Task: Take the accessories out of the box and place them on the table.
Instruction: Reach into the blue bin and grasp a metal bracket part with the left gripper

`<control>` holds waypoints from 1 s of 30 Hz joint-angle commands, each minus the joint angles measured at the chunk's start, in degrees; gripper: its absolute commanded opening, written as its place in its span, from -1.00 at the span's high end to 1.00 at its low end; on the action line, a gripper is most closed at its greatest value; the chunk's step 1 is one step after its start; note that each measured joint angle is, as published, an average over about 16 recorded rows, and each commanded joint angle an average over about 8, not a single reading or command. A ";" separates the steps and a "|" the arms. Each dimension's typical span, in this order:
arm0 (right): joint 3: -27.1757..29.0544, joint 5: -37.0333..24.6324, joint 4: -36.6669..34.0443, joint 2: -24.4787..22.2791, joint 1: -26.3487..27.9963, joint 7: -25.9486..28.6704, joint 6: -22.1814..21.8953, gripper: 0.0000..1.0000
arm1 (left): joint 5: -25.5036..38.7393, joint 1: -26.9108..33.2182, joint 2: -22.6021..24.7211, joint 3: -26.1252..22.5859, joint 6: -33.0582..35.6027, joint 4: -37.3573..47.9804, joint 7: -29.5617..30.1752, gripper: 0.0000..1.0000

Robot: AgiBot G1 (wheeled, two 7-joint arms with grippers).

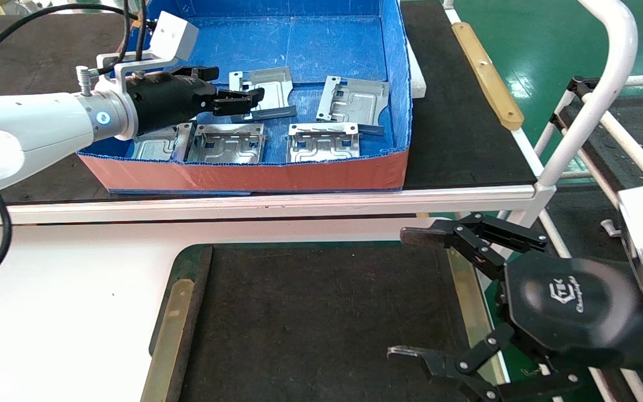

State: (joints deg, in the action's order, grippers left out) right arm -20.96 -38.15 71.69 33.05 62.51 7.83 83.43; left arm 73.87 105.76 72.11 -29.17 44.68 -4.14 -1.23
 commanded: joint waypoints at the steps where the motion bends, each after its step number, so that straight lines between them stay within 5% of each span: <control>1: 0.00 0.00 0.00 0.00 0.00 0.00 0.00 -1.00 | 0.16 0.12 0.53 -0.09 -0.97 0.58 -0.13 -1.00; 3: 0.00 0.00 0.00 0.00 0.00 0.00 0.00 -1.00 | 0.00 -0.34 1.29 0.04 -2.47 1.15 -0.53 -1.00; 6: 0.00 0.00 0.00 0.00 0.00 0.00 0.00 -0.42 | -0.39 -1.03 2.28 0.31 -4.52 1.86 -1.05 -1.00; 11: 0.00 0.01 -0.01 -0.01 -0.01 0.00 -0.01 0.83 | -1.24 -1.67 3.37 0.81 -6.78 2.55 -1.37 0.11; 13: 0.00 0.01 -0.01 -0.01 -0.02 -0.01 -0.02 1.00 | -1.46 -1.76 3.57 0.92 -7.20 2.66 -1.42 0.61; 14: 0.00 0.01 -0.01 -0.01 -0.02 -0.01 -0.02 1.00 | -1.48 -1.80 3.59 0.94 -7.22 2.66 -1.42 0.86; 16: 0.00 0.01 -0.01 -0.01 -0.02 -0.01 -0.02 1.00 | -1.45 -1.80 3.52 0.91 -7.09 2.61 -1.41 1.00; 30: 0.00 0.01 -0.01 -0.01 -0.02 -0.01 -0.02 1.00 | -0.99 -1.64 3.07 0.68 -6.06 2.35 -1.31 1.00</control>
State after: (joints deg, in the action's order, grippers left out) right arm -20.97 -38.14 71.68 33.04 62.49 7.83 83.41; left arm 72.86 104.11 75.19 -28.48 38.57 -1.79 -2.55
